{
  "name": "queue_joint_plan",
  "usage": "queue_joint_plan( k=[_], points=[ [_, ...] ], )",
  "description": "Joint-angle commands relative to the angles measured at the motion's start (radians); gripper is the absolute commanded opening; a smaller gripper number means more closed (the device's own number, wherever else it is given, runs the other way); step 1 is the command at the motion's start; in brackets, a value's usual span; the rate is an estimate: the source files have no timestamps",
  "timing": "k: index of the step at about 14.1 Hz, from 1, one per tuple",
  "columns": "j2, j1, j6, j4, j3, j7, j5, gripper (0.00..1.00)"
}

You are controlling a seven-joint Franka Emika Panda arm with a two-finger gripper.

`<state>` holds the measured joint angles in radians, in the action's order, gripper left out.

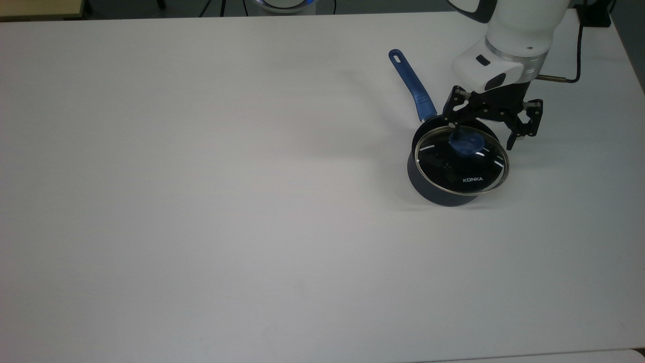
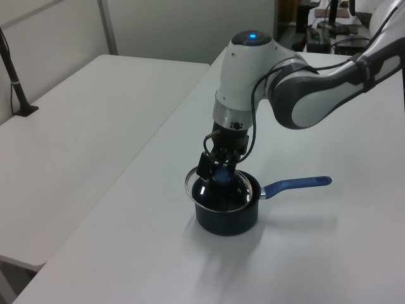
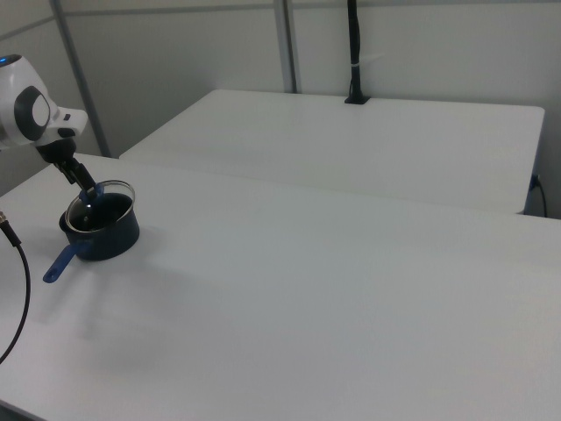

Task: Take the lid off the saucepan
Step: 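Move the open gripper down over the blue knob of the glass lid, then close the gripper on the blue lid knob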

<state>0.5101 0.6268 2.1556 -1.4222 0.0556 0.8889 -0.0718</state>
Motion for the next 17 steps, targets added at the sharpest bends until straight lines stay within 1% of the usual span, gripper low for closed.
queue_joint_plan(
  k=[1,6,9,17],
  points=[
    [0.01,0.016,0.013,0.009,0.023,0.028,-0.055,1.0],
    [-0.015,0.01,-0.003,0.011,0.036,0.021,-0.065,1.0],
    [-0.016,0.01,-0.028,-0.001,0.043,0.015,-0.118,1.0],
    [-0.007,0.02,-0.026,-0.026,0.032,0.002,-0.121,1.0]
  ],
)
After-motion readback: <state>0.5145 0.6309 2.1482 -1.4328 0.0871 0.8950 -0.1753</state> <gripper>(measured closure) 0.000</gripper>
